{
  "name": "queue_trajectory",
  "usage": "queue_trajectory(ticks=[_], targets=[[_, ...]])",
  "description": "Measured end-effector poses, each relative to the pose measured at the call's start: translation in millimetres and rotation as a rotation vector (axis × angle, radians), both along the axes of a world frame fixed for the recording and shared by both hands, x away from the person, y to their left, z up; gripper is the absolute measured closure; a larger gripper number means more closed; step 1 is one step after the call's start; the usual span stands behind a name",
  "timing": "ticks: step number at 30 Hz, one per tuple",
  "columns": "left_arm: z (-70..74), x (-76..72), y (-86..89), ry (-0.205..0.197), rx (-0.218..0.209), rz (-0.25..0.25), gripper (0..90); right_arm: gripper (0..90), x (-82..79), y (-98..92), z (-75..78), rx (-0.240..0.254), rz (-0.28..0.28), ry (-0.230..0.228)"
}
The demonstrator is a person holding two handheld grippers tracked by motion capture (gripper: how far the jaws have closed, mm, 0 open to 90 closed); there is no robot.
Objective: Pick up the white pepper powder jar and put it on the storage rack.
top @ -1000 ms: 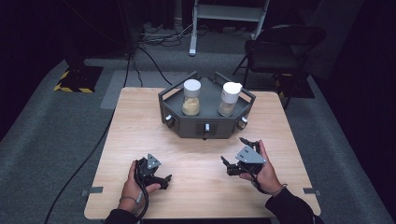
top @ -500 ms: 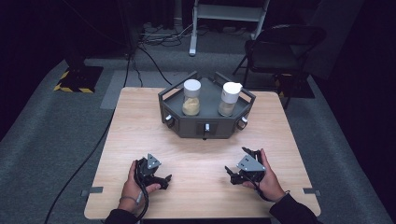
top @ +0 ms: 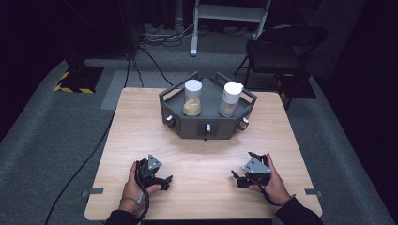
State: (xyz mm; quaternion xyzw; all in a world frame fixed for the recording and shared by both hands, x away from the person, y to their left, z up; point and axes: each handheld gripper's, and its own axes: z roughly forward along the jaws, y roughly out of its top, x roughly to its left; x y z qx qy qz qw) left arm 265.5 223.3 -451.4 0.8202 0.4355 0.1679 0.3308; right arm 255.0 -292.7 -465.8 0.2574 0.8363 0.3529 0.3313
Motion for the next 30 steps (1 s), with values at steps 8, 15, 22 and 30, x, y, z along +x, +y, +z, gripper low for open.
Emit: queue_trajectory(ticks=[8,15,22,30], targets=[[0.0,0.0,0.0,0.000,0.000,0.000,0.0,2.0,4.8,-14.0,0.7,0.007,-0.035,0.068],[0.0,0.0,0.0,0.001,-0.001,0.001,0.0,1.9,14.4,-27.1,3.7,0.052,-0.059,0.148],[-0.1,0.3,0.1,0.000,-0.002,-0.001,0.0,1.9,25.4,-38.7,9.0,0.096,-0.071,0.235],[-0.4,0.8,0.3,-0.001,-0.003,-0.004,0.0,0.3,41.8,-50.3,13.6,0.142,-0.081,0.335]])
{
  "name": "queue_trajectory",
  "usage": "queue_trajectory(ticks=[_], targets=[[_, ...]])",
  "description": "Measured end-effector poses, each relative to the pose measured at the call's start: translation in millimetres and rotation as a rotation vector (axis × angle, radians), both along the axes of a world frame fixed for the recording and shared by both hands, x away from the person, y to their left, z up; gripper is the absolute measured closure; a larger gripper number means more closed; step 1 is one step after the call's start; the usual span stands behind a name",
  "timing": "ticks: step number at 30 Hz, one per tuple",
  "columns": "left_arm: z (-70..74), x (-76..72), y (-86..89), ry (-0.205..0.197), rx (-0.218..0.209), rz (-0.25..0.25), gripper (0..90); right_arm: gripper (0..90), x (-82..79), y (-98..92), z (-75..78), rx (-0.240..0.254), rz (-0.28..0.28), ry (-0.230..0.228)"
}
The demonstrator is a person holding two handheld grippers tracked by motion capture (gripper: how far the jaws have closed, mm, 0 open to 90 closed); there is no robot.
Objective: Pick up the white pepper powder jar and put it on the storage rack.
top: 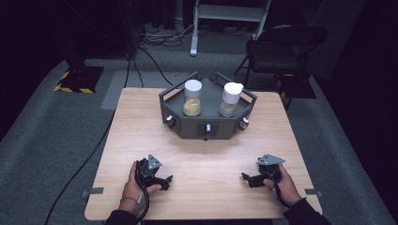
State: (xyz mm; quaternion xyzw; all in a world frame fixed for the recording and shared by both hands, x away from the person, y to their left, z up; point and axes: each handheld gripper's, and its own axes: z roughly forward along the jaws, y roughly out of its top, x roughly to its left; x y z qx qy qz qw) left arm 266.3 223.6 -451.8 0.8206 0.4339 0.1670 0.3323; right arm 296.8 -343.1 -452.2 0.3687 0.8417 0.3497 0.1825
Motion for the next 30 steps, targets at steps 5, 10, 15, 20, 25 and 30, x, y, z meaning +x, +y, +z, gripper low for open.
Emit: queue_trajectory(ticks=[5,10,15,20,25,30], targets=[[0.1,0.4,-0.2,0.001,0.000,0.000,0.0,0.1,6.5,-4.8,0.8,0.019,-0.004,0.035],[0.1,0.4,-0.3,0.001,0.001,0.000,0.0,0.0,7.3,-5.7,0.9,0.019,0.002,0.035],[0.2,0.5,-0.5,0.001,0.001,0.000,0.0,0.0,7.5,-5.8,0.9,0.019,0.002,0.036],[0.2,0.5,-0.6,0.001,0.000,0.001,0.0,0.0,6.9,-5.1,0.8,0.019,-0.002,0.036],[0.1,0.7,-0.5,0.002,-0.001,0.000,0.0,0.0,6.2,-3.8,0.9,0.019,-0.007,0.036],[0.1,0.6,-0.5,0.001,0.000,0.000,0.0,0.0,6.3,-3.9,0.9,0.019,-0.007,0.036]])
